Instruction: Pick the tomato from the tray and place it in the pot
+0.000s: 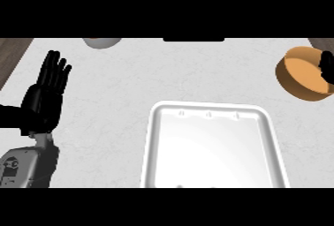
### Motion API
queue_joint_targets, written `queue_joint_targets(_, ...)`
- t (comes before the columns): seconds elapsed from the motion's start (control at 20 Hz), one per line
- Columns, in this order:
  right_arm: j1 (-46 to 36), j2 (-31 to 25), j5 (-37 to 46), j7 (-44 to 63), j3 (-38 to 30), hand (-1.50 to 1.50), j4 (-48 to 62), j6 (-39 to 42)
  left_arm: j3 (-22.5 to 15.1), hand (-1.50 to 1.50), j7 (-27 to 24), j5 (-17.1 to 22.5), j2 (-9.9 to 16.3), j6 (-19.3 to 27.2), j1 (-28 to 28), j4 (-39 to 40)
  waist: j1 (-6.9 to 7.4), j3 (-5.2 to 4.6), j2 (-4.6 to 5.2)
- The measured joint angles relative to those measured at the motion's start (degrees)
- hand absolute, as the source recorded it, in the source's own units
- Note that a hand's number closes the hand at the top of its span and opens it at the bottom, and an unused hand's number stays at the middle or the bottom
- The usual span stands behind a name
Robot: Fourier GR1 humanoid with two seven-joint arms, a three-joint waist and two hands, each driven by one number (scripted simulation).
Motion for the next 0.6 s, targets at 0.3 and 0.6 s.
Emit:
queue_joint_targets(0.3,-2.0,-7.1,-3.5,-10.3,-7.2,1.5,17.4,-7.0,0.2,0.0,1.2,0.2,0.2,-0.4,-0.3,-0.6,0.46,0.02,0.13)
queue_joint_targets(0.6,-6.0,-13.7,-6.1,-22.0,-10.4,1.5,36.9,-13.4,0.1,0.0,1.8,0.0,-0.2,-0.2,-1.5,-0.5,0.83,0.03,0.23)
